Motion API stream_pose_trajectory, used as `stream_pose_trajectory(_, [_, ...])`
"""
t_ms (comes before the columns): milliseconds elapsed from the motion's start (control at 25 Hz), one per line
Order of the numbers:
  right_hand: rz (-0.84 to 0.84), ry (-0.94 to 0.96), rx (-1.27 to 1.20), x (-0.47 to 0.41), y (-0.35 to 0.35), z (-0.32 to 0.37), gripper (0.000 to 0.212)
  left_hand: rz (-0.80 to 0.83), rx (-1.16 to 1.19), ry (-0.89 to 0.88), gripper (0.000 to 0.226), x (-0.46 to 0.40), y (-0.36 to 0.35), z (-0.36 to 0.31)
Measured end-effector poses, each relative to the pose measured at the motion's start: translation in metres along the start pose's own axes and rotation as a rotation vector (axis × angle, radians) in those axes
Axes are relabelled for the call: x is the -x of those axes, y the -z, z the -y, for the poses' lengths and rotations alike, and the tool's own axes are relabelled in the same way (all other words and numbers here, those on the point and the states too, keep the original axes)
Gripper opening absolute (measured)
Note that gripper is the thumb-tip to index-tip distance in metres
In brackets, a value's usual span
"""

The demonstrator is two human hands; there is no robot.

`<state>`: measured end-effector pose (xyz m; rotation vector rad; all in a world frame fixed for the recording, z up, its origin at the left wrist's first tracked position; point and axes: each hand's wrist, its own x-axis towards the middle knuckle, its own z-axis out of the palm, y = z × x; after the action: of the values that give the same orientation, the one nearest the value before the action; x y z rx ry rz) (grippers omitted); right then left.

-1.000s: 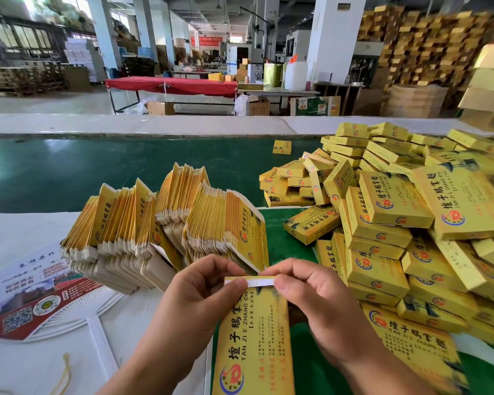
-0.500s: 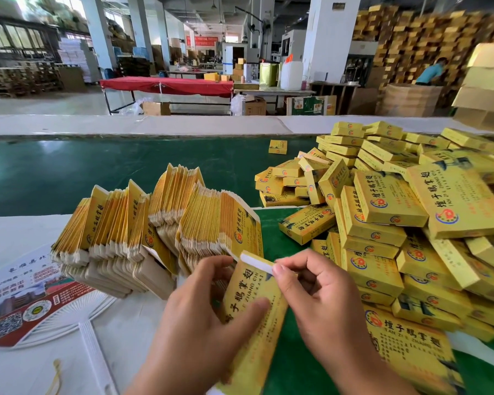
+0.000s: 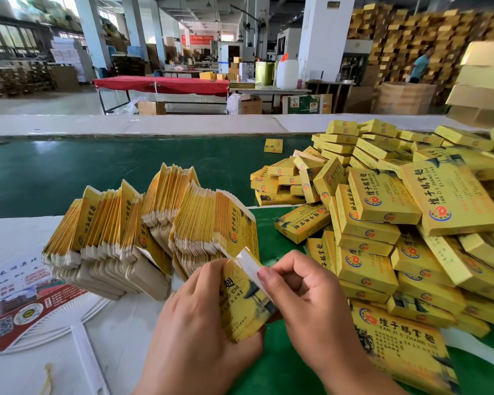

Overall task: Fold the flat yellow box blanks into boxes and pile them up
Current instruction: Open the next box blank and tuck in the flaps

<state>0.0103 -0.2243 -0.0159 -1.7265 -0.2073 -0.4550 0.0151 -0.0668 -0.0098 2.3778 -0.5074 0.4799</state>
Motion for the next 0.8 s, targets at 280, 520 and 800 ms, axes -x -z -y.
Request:
stream_pose_trajectory(280, [0.031, -0.009, 0.027, 0.000, 0.003, 0.003, 0.009, 0.019, -0.134, -0.030, 0.076, 0.000, -0.002, 0.002])
stream_pose_trajectory(520, [0.088, 0.226, 0.410, 0.005, 0.002, 0.008, 0.029, 0.035, -0.212, 0.004, 0.080, 0.002, -0.003, 0.005])
stream_pose_trajectory(800, [0.082, 0.038, 0.224, 0.001, 0.007, 0.004, 0.020, 0.147, 0.035, 0.013, 0.102, 0.000, 0.007, 0.010])
